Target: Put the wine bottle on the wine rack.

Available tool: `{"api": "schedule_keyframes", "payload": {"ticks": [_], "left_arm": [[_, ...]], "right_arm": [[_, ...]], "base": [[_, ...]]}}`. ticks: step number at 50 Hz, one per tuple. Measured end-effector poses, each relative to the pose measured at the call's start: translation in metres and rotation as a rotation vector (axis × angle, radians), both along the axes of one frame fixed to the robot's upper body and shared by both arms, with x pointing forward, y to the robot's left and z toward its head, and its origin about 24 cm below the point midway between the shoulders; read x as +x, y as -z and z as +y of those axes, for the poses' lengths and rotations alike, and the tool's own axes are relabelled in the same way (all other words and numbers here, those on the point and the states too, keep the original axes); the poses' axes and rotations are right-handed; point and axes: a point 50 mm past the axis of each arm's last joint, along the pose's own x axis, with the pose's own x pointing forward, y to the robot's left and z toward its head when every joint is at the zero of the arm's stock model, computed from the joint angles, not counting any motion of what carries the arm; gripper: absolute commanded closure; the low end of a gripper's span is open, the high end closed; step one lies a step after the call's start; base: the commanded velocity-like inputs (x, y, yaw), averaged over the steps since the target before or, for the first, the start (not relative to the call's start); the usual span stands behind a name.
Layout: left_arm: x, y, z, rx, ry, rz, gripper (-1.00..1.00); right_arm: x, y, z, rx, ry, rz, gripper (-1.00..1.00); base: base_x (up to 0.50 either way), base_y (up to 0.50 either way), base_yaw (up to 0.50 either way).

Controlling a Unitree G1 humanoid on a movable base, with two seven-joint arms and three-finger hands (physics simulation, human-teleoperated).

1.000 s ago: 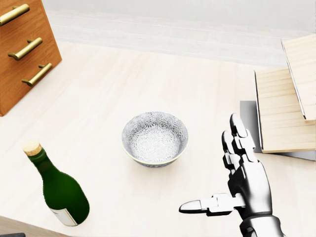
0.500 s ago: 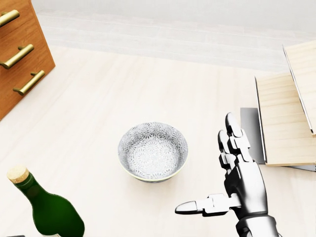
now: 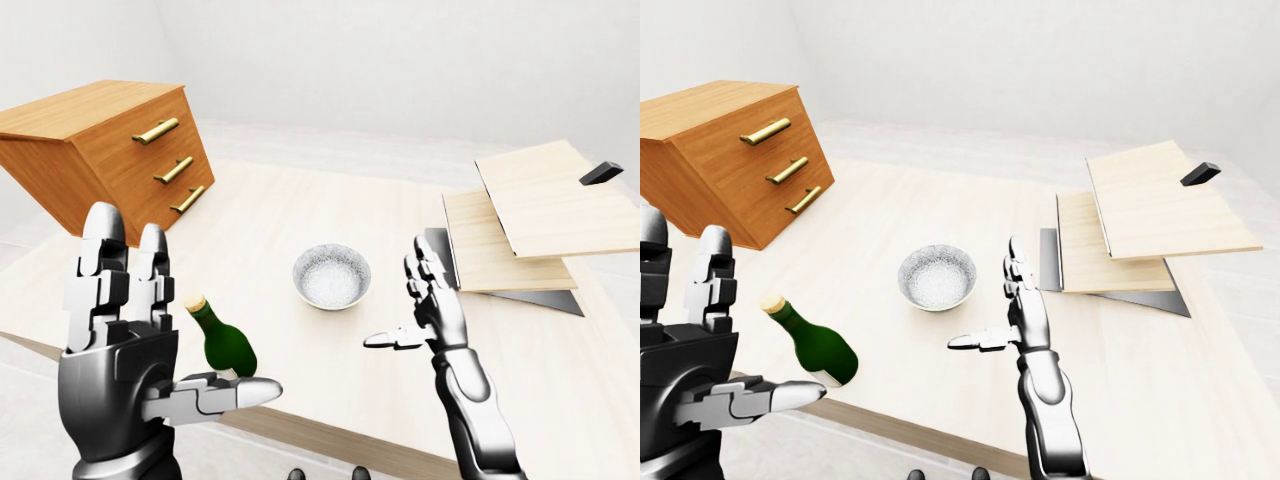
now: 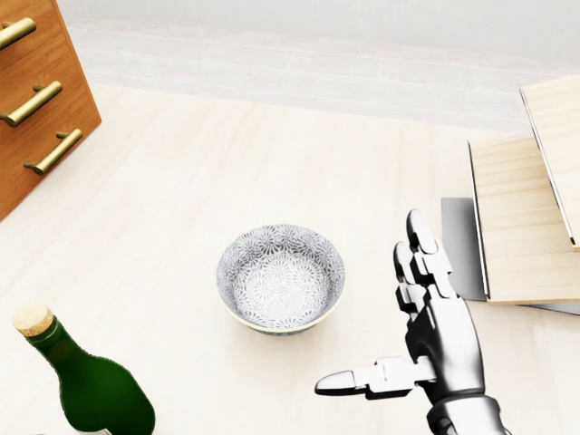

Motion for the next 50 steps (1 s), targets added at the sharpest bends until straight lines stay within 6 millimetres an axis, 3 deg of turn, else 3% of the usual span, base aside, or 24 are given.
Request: {"api": "schedule_keyframes", "payload": {"ticks": [7, 19, 50], "left_arm": [[-0.001, -0.001, 0.0, 0.0, -0.002, -0.005, -1.0], [0.0, -0.003, 0.001, 0.001, -0.003, -0.017, -1.0], [0.002, 0.003, 0.005, -0.002, -0.009, 0.008, -1.0]], "right_arm": [[0.001, 0.0, 0.002, 0.01, -0.012, 0.008, -1.0], [0.002, 0.001, 0.005, 0.024, -0.025, 0.018, -1.0], [0.021, 0.002, 0.012, 0.012, -0.002, 0.026, -1.0]], "base": [[0.0, 0.0, 0.04], [0.0, 0.0, 0.5], [-0.01, 0.02, 0.0]]}}
